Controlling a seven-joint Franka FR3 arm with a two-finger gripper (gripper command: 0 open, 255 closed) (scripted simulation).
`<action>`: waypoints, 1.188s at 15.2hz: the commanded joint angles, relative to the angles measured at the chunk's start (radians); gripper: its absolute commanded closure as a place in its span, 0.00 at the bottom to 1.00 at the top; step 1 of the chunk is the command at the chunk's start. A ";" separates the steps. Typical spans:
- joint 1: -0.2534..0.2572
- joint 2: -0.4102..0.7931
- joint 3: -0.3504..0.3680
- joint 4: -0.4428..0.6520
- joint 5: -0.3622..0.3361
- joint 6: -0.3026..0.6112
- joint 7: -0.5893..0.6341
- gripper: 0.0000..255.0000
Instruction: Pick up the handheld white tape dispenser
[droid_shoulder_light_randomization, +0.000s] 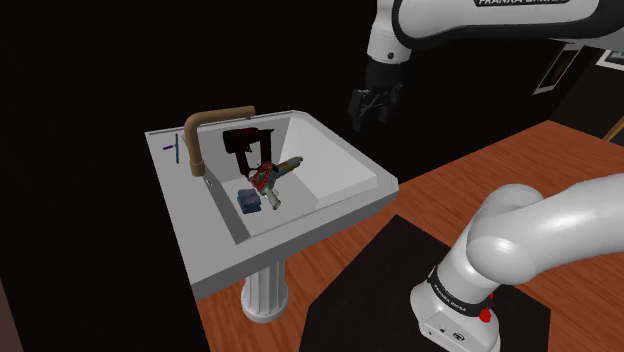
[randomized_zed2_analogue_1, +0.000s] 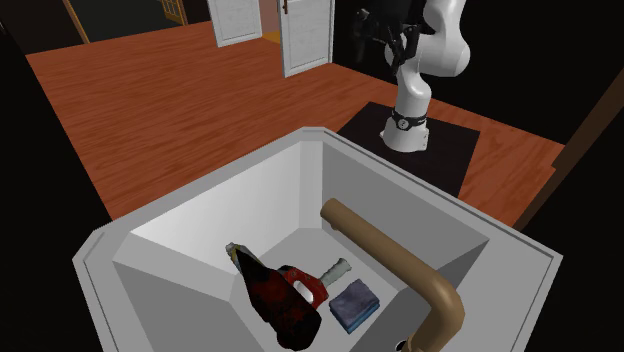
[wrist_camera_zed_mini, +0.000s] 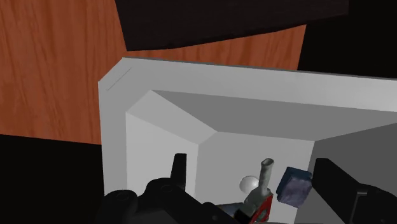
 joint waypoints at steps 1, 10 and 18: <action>0.003 0.054 0.004 -0.012 0.007 0.066 0.015 0.00; 0.013 0.340 0.013 -0.011 0.030 0.345 0.062 0.00; 0.021 0.638 0.022 0.085 0.048 0.543 0.093 0.00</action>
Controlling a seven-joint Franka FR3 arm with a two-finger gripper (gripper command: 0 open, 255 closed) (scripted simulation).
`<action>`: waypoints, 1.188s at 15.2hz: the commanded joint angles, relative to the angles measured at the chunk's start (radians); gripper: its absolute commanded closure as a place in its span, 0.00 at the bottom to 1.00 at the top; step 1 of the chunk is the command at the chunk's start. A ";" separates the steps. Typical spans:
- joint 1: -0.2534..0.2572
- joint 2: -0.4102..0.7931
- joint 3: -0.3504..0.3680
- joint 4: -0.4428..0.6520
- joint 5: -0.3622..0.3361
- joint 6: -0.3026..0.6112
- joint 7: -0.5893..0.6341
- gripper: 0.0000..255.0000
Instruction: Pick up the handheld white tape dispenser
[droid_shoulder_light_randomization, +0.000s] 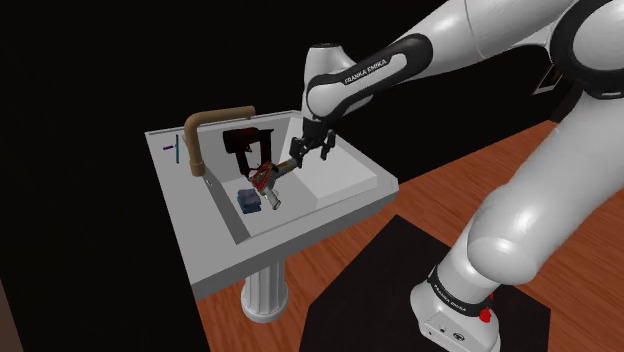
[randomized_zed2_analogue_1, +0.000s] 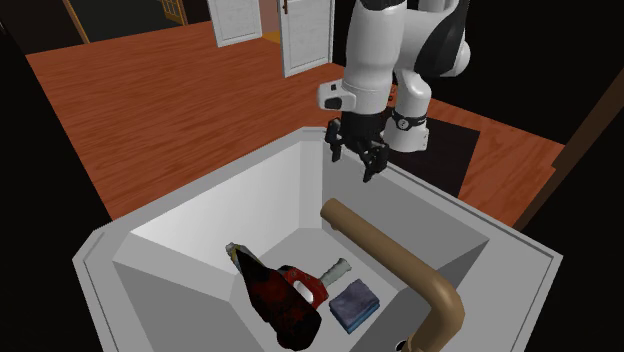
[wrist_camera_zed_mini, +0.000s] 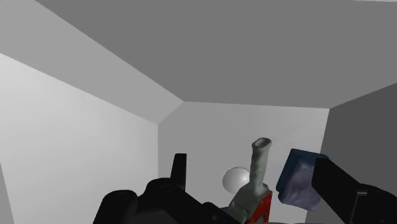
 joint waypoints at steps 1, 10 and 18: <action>0.003 0.086 0.004 0.042 0.004 0.043 0.010 0.00; 0.013 0.436 0.013 0.262 0.024 0.169 0.034 0.00; 0.021 0.715 0.019 0.502 0.038 0.207 0.046 0.00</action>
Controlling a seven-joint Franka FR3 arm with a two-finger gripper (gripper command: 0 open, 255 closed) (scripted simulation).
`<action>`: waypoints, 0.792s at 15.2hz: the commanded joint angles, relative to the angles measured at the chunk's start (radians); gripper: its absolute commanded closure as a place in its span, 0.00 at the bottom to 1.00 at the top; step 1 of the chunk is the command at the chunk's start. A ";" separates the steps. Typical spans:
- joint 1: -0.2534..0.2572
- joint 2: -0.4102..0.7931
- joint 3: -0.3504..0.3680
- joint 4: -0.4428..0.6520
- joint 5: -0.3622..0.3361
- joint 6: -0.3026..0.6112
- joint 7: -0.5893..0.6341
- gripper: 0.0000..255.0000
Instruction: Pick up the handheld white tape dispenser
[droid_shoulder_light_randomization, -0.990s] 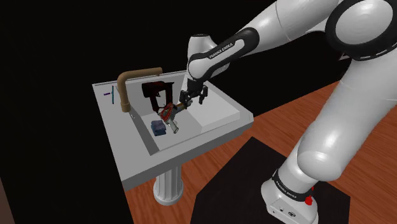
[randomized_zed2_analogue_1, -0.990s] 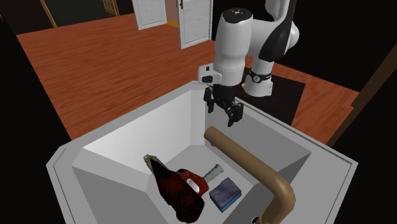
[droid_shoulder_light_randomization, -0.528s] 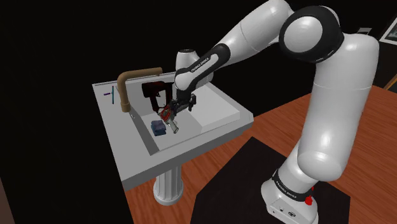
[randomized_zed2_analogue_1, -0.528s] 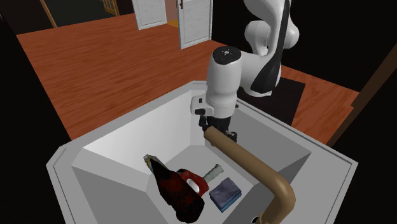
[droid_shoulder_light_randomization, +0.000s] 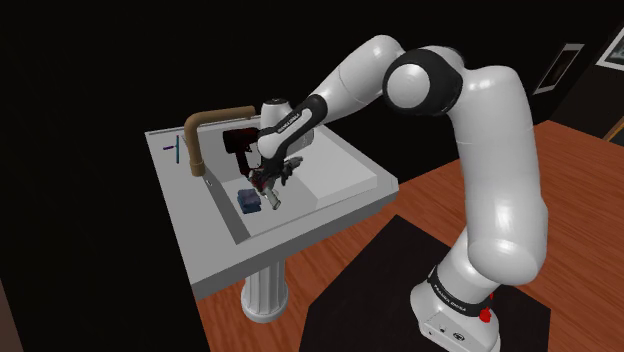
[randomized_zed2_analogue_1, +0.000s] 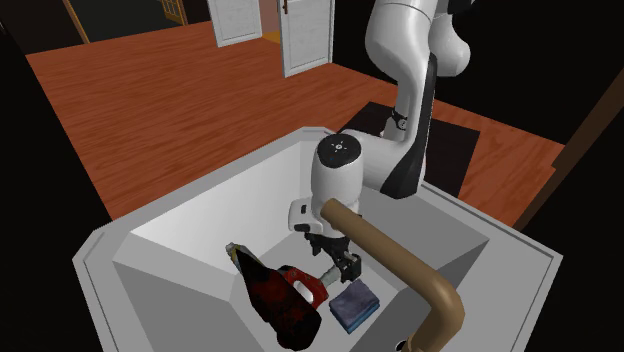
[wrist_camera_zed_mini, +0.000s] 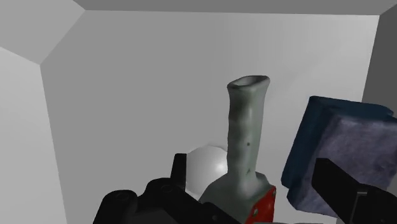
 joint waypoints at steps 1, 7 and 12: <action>0.001 0.040 0.000 0.029 0.000 0.011 0.001 0.00; 0.002 0.100 -0.002 0.043 -0.001 0.057 0.002 0.00; 0.005 0.091 -0.002 0.033 -0.001 0.059 0.004 1.00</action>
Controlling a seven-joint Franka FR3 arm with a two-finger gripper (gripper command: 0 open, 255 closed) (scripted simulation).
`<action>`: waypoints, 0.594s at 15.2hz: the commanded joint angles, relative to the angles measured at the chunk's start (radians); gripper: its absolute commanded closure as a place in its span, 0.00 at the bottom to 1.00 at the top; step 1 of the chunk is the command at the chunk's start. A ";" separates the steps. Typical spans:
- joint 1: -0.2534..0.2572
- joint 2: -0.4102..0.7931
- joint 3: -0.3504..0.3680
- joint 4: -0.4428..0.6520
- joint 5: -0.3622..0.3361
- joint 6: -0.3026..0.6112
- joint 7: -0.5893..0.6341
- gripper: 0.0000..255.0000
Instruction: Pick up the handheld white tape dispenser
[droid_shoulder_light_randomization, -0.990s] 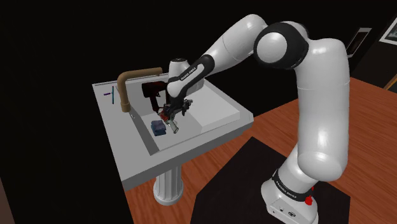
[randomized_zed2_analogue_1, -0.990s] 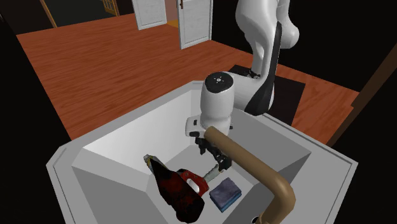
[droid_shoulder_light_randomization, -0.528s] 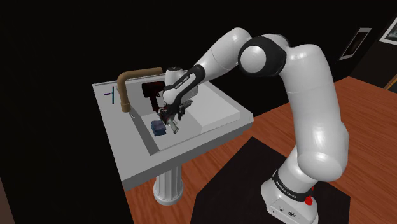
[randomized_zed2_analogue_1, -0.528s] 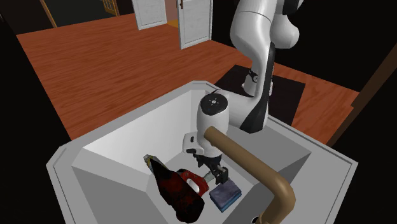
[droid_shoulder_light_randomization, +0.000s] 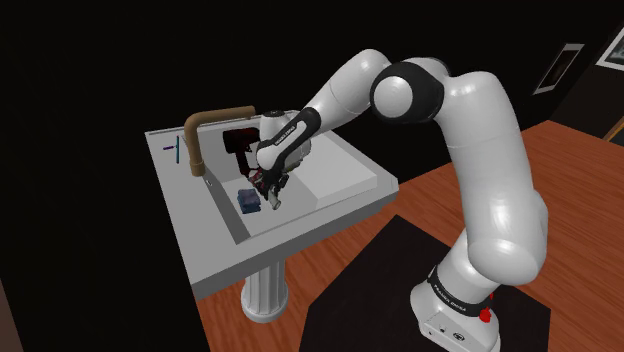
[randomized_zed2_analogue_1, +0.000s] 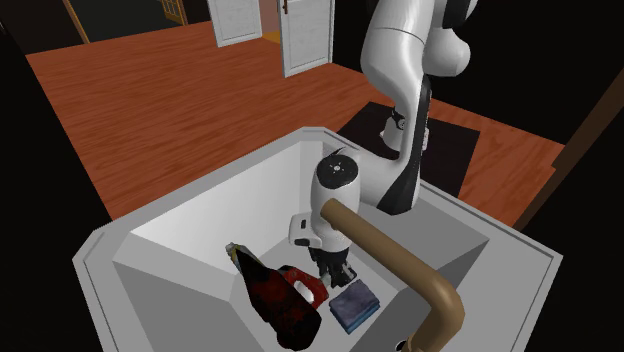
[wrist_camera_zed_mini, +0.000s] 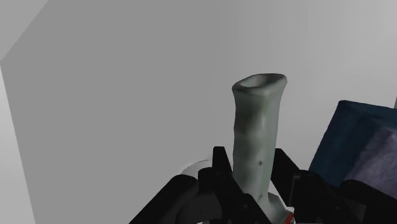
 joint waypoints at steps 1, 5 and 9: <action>0.001 0.001 0.001 -0.002 0.000 0.000 0.000 1.00; 0.001 0.000 0.001 -0.001 0.000 -0.001 0.000 1.00; -0.002 -0.023 0.002 0.001 0.001 -0.027 -0.003 1.00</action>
